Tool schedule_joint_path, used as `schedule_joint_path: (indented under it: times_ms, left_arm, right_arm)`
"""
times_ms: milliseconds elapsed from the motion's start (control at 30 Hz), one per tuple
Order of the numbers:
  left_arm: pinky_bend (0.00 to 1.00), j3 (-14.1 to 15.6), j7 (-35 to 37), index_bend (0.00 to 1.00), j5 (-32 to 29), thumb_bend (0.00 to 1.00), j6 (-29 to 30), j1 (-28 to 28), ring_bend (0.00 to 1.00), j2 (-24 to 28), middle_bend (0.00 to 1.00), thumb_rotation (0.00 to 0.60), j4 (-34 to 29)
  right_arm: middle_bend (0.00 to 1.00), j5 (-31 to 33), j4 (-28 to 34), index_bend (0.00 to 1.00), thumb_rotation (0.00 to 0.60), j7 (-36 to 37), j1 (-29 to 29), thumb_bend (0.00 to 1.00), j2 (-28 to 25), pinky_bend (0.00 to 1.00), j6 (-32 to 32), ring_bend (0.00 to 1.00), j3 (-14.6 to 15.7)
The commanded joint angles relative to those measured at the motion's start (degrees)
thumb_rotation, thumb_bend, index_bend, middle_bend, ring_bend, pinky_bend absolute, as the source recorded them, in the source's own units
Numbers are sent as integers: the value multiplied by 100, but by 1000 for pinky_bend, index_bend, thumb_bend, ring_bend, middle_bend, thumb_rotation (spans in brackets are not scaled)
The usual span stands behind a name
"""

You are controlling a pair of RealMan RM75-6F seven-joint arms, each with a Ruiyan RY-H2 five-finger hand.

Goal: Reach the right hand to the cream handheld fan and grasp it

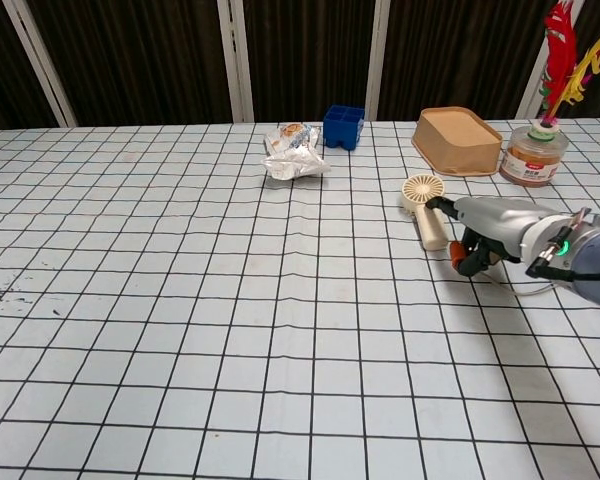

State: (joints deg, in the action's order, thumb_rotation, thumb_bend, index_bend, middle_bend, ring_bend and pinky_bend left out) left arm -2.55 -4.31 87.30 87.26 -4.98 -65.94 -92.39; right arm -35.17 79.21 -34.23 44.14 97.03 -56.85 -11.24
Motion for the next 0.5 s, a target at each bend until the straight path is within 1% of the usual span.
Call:
schedule_joint_path:
  times_ms: [33, 200, 267, 300, 367, 500]
  left_arm:
    - [0, -3, 1, 0, 0, 93, 6, 2, 0, -1, 0, 600, 3]
    - [0, -4, -5, 0, 5, 94, 16, 4, 0, -10, 0, 600, 15]
    - [0, -6, -13, 0, 9, 94, 23, 4, 0, -17, 0, 600, 18]
    - [0, -6, -27, 0, 8, 94, 22, 3, 0, -20, 0, 600, 22]
    - [0, -9, -38, 0, 8, 93, 27, 4, 0, -26, 0, 600, 17]
    - [0, -9, -73, 0, 9, 94, 45, 12, 0, -34, 0, 600, 16]
  right_arm:
    - [851, -215, 59, 7, 600, 131, 5, 758, -73, 835, -173, 918, -141]
    - [851, -827, 272, 0, 600, 517, -40, 758, -338, 831, -599, 913, -452]
    - [837, -1115, 457, 0, 600, 723, -102, 758, -513, 793, -818, 868, -582]
    - [824, -1369, 666, 0, 600, 882, -175, 758, -694, 772, -1036, 844, -680]
    - [750, -1668, 986, 0, 600, 948, -322, 759, -987, 693, -1202, 759, -607]
    - [600, -2094, 1506, 0, 600, 973, -646, 762, -1479, 550, -1381, 611, -287]
